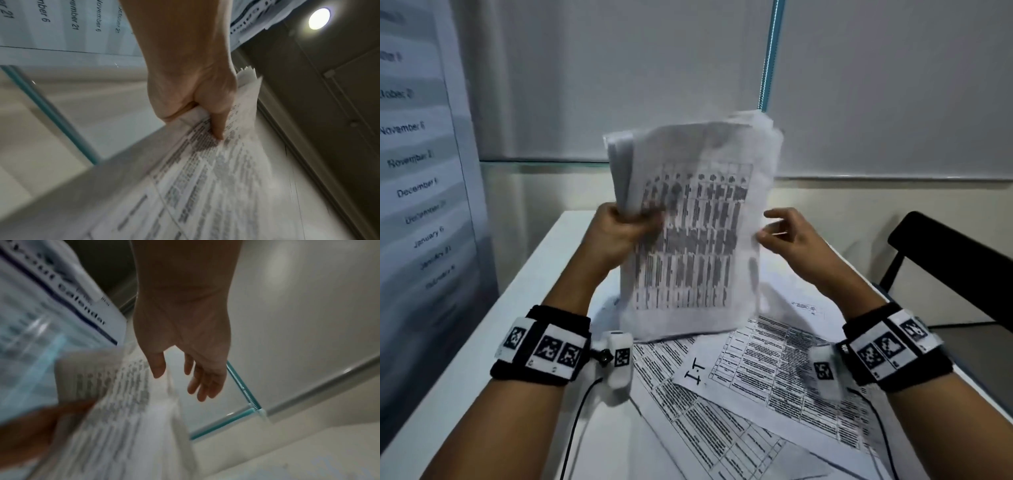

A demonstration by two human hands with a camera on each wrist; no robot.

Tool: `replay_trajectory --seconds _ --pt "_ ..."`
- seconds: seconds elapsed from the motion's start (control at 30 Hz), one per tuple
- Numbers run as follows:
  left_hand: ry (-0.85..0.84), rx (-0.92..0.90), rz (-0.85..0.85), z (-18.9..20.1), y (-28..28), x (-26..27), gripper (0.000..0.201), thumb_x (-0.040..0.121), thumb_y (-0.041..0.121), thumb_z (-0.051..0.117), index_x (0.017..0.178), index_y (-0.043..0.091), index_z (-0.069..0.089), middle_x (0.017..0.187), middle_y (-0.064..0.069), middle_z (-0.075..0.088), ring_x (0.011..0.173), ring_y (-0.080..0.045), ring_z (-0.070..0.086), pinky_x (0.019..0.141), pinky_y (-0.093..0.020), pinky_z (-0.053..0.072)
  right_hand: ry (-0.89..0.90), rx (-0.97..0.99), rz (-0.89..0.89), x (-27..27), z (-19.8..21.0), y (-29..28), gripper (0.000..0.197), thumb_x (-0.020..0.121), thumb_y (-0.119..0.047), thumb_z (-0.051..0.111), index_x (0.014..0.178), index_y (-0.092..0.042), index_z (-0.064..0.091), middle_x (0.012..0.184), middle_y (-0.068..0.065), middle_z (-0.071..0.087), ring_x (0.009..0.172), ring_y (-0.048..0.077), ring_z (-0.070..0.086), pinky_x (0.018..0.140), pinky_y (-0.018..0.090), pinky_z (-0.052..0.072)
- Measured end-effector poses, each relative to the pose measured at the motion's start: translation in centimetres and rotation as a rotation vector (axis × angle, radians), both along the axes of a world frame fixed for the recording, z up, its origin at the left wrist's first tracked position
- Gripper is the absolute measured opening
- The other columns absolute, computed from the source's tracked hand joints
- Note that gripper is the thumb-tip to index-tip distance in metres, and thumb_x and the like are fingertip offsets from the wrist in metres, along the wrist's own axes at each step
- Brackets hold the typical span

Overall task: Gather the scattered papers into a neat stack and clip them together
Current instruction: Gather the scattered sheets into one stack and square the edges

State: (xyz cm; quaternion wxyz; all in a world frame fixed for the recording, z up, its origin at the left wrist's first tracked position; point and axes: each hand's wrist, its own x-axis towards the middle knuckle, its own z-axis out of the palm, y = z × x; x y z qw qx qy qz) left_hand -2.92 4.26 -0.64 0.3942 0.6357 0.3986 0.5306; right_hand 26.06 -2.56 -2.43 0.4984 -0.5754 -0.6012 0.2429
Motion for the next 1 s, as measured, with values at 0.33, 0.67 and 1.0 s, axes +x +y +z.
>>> replay_trajectory --seconds 0.33,0.67,1.0 --pt "-0.343 0.214 0.213 4.0 0.0 -4.7 0.021 0.080 0.020 0.086 0.099 0.022 0.077 0.100 0.010 0.080 0.100 -0.016 0.076 0.096 -0.040 0.060 -1.096 -0.742 0.199 2.3 -3.9 0.1 0.069 0.081 -0.070 0.064 0.130 -0.023 0.054 0.126 -0.002 0.060 0.103 0.016 0.054 0.091 0.034 0.046" --pt "-0.461 0.190 0.355 5.1 -0.7 -6.9 0.052 0.087 0.019 0.081 0.123 -0.003 0.052 0.110 0.001 0.070 0.083 0.005 0.073 0.075 -0.013 0.058 -1.122 -0.678 0.313 0.3 -5.5 0.8 0.041 0.081 -0.046 0.078 0.100 -0.021 0.051 0.090 -0.007 0.057 0.086 0.019 0.056 0.077 0.035 0.045" --pt "-0.445 0.200 0.402 5.0 0.2 -8.3 0.055 0.084 0.030 0.083 0.123 0.006 0.053 0.109 0.007 0.070 0.084 0.011 0.070 0.080 -0.011 0.056 -1.138 -0.298 0.517 -4.5 3.1 1.7 0.009 0.091 -0.017 0.064 0.091 -0.025 0.062 0.091 -0.006 0.065 0.085 0.018 0.061 0.079 0.035 0.050"
